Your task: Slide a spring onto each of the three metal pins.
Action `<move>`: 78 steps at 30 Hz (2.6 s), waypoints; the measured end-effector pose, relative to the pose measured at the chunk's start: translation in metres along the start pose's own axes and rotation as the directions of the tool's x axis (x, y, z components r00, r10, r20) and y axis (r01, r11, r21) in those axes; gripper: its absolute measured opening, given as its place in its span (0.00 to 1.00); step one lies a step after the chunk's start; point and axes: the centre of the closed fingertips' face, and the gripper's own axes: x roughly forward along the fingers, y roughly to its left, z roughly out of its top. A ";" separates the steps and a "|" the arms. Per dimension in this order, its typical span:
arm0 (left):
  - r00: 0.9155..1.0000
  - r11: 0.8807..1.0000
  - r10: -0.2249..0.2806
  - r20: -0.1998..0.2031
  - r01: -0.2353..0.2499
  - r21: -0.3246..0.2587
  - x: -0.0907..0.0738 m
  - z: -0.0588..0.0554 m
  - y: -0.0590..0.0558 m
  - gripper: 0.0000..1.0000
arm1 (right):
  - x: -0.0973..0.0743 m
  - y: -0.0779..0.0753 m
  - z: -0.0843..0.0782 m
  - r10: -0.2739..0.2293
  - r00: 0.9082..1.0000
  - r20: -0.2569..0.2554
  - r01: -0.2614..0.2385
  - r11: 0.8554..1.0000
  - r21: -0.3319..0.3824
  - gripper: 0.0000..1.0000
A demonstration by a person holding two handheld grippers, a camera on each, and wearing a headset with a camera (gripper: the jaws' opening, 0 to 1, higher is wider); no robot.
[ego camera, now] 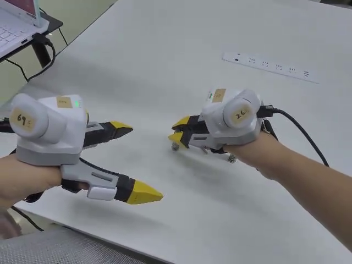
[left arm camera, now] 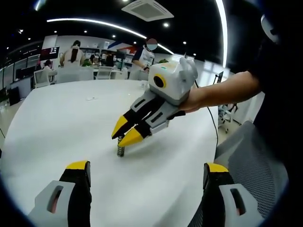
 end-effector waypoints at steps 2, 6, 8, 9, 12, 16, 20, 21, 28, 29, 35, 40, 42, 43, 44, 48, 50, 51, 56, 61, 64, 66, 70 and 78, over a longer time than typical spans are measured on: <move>1.000 1.000 -0.002 -0.001 0.002 0.002 0.000 0.000 0.000 0.96 | 0.000 0.001 0.000 -0.001 1.000 0.000 0.001 1.000 0.001 0.09; 1.000 1.000 -0.002 0.001 0.002 0.001 0.001 0.001 -0.001 0.96 | -0.001 0.001 0.000 -0.002 1.000 0.000 0.002 1.000 0.015 0.09; 1.000 1.000 -0.003 -0.001 0.003 0.003 0.001 0.001 -0.001 0.96 | -0.001 0.001 -0.001 0.000 1.000 -0.002 0.000 1.000 0.025 0.11; 1.000 1.000 -0.004 0.000 0.004 0.002 0.002 0.001 -0.001 0.96 | -0.001 0.001 -0.001 0.000 1.000 -0.002 0.000 1.000 0.027 0.11; 1.000 1.000 -0.006 -0.003 0.006 0.005 0.002 0.002 -0.001 0.96 | -0.002 -0.001 -0.001 -0.009 1.000 -0.002 0.009 1.000 0.025 0.13; 1.000 1.000 -0.002 0.004 0.002 0.006 0.002 0.005 -0.001 0.96 | -0.006 -0.004 0.001 -0.019 1.000 0.005 0.019 0.999 0.036 0.17; 1.000 1.000 0.002 0.006 -0.002 0.010 0.003 0.007 -0.001 0.96 | -0.012 -0.007 0.007 -0.031 0.999 0.020 0.030 0.999 0.040 0.20; 1.000 1.000 0.004 0.007 -0.004 0.012 0.005 0.009 -0.001 0.96 | -0.014 -0.008 0.008 -0.035 0.999 0.024 0.034 0.998 0.043 0.21; 1.000 1.000 0.012 0.009 -0.012 0.026 0.012 0.016 0.003 0.95 | -0.030 -0.012 0.013 -0.064 0.997 0.040 0.062 0.997 0.047 0.30; 1.000 0.999 0.014 0.008 -0.015 0.029 0.014 0.018 0.003 0.95 | -0.031 -0.012 0.013 -0.066 0.997 0.041 0.064 0.997 0.046 0.31; 1.000 0.999 0.019 0.005 -0.019 0.047 0.021 0.025 0.004 0.94 | -0.045 -0.013 0.007 -0.091 0.995 0.045 0.088 0.994 0.057 0.37; 1.000 0.998 0.021 0.003 -0.021 0.058 0.026 0.029 0.003 0.94 | -0.058 -0.014 0.007 -0.110 0.992 0.061 0.106 0.992 0.075 0.43; 1.000 0.998 0.025 0.003 -0.025 0.062 0.028 0.029 0.003 0.94 | -0.063 -0.013 0.007 -0.112 0.992 0.063 0.105 0.990 0.098 0.49; 1.000 0.998 0.026 0.004 -0.027 0.062 0.029 0.030 0.003 0.94 | -0.067 -0.013 0.008 -0.119 0.990 0.071 0.111 0.989 0.099 0.50; 1.000 0.998 0.027 0.006 -0.027 0.062 0.029 0.031 0.003 0.94 | -0.069 -0.013 0.008 -0.122 0.990 0.072 0.114 0.988 0.100 0.51; 0.999 0.998 0.038 0.014 -0.039 0.059 0.030 0.033 0.005 0.95 | -0.081 -0.013 0.005 -0.143 0.986 0.085 0.131 0.983 0.129 0.56; 0.999 0.997 0.048 0.025 -0.049 0.055 0.030 0.035 0.007 0.95 | -0.088 -0.013 0.004 -0.157 0.983 0.095 0.141 0.978 0.156 0.61; 0.998 0.997 0.051 0.028 -0.053 0.052 0.030 0.036 0.008 0.95 | -0.091 -0.013 0.004 -0.164 0.981 0.104 0.146 0.976 0.164 0.64; 0.998 0.997 0.059 0.033 -0.061 0.055 0.031 0.039 0.009 0.95 | -0.109 -0.015 -0.007 -0.209 0.972 0.108 0.185 0.963 0.197 0.76; 0.997 0.996 0.063 0.047 -0.066 0.057 0.032 0.043 0.007 0.96 | -0.125 -0.018 -0.018 -0.246 0.963 0.107 0.215 0.946 0.243 0.79; 0.996 0.996 0.066 0.053 -0.069 0.058 0.032 0.045 0.007 0.98 | -0.136 -0.019 -0.019 -0.279 0.951 0.134 0.233 0.930 0.283 0.85; 0.996 0.996 0.064 0.056 -0.067 0.058 0.032 0.045 0.006 0.98 | -0.145 -0.018 -0.021 -0.300 0.942 0.153 0.242 0.919 0.312 0.91; 0.996 0.996 0.058 0.068 -0.062 0.057 0.032 0.048 0.004 0.98 | -0.158 -0.015 -0.035 -0.319 0.936 0.152 0.253 0.905 0.342 0.99; 0.997 0.997 0.042 0.069 -0.046 0.064 0.030 0.049 0.002 0.98 | -0.186 -0.011 -0.059 -0.398 0.904 0.156 0.284 0.833 0.474 0.99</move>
